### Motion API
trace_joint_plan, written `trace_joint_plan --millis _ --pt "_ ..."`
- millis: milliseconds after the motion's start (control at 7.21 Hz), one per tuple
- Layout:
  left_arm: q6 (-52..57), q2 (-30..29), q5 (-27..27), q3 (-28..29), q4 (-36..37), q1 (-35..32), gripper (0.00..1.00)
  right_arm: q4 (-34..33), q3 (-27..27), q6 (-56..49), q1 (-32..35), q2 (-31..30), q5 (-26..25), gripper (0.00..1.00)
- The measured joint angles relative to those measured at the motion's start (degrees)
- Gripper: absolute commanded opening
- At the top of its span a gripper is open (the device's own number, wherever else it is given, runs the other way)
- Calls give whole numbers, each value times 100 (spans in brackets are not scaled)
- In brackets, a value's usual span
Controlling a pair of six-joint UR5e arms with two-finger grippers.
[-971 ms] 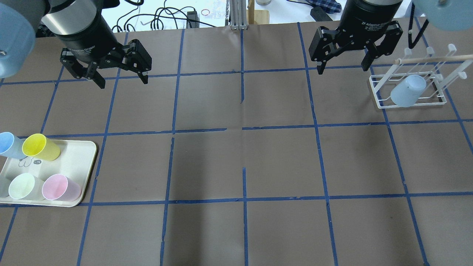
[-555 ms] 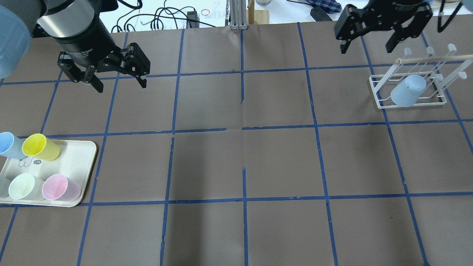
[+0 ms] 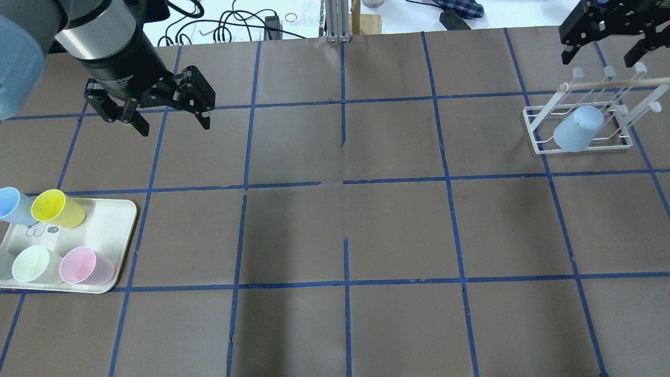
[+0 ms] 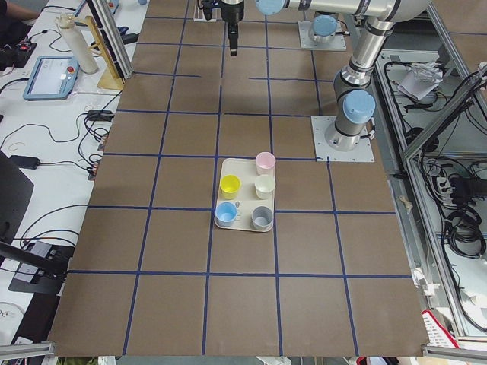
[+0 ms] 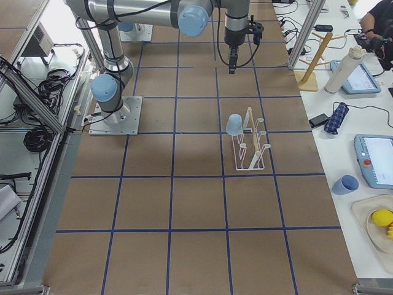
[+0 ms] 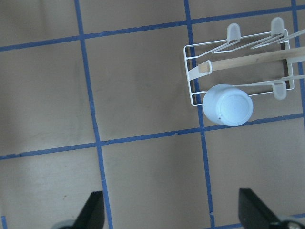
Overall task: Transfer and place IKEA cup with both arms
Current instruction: 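Lower the right gripper and grasp the light blue cup on the rack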
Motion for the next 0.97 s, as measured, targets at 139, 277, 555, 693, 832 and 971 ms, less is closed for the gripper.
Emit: trace_joint_plan --millis 139,277,555,693,832,971 --pt "-19 13 -9 -12 1 0 100 -274 121 -131 -104 262 -99 100" --pt "-31 18 -15 -19 0 0 100 -607 252 -299 -147 570 -320 100" --pt "-82 39 -15 -33 -9 0 100 -1130 396 -681 -181 1134 -633 100" --pt "-95 47 -15 -36 -8 0 100 -1285 437 -814 -188 1342 -843 100" --pt "-95 46 -13 -38 -4 0 100 -1395 502 -918 -202 1471 -1076 100" --pt "-80 48 -11 -34 1 1 100 -1492 591 -960 -249 1535 -1175 100"
